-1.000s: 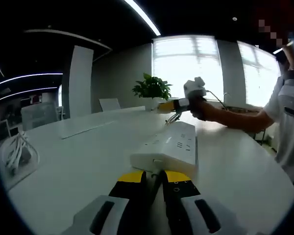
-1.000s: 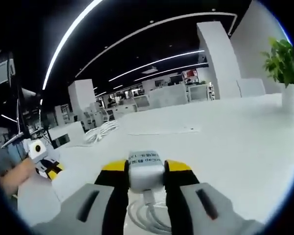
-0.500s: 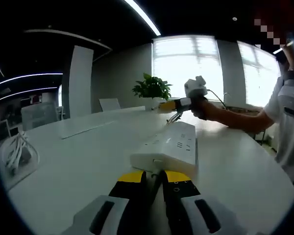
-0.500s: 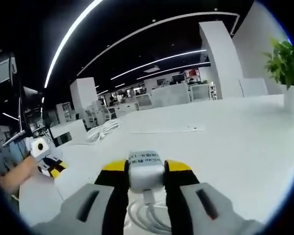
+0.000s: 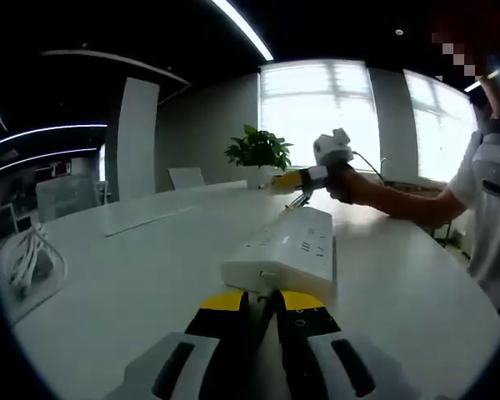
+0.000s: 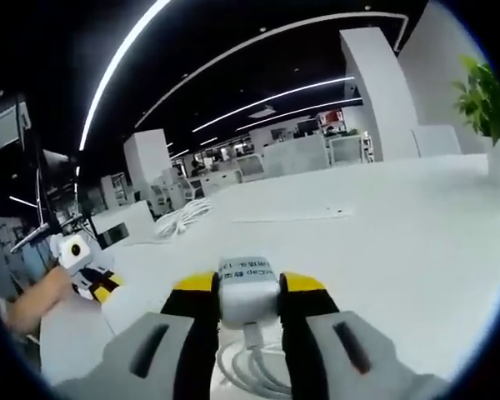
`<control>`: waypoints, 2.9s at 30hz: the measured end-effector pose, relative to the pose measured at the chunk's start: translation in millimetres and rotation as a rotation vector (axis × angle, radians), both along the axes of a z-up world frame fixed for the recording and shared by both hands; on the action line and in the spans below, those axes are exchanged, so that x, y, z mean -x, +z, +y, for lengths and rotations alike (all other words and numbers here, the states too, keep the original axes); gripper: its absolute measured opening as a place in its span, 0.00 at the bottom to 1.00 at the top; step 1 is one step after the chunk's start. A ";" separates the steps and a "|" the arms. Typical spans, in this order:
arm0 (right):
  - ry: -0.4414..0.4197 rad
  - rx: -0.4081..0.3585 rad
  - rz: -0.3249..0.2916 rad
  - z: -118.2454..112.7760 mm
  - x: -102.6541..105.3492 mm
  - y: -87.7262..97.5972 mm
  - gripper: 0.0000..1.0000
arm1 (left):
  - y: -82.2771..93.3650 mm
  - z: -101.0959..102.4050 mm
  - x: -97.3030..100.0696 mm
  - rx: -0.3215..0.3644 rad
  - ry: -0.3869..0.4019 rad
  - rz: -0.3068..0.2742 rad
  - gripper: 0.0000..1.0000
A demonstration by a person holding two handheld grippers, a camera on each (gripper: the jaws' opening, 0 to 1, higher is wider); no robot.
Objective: Straighten the power strip on the desk, plug the charger into it
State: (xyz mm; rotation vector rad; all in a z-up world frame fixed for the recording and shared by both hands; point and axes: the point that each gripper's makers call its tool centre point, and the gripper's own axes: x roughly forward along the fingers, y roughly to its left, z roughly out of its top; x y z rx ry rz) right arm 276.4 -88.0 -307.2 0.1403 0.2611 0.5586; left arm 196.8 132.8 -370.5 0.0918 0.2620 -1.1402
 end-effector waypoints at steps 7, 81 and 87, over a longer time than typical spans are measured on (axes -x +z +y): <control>0.029 -0.022 -0.003 7.9 8.6 11.7 0.27 | -0.2 -0.7 -0.8 0.000 0.001 0.000 0.17; 0.104 0.058 0.141 20.4 54.7 23.9 0.27 | -1.0 -0.8 -0.4 0.000 0.008 0.001 0.17; 0.103 0.090 0.144 18.2 61.6 29.3 0.27 | -0.7 -0.8 -0.4 0.000 0.009 0.001 0.17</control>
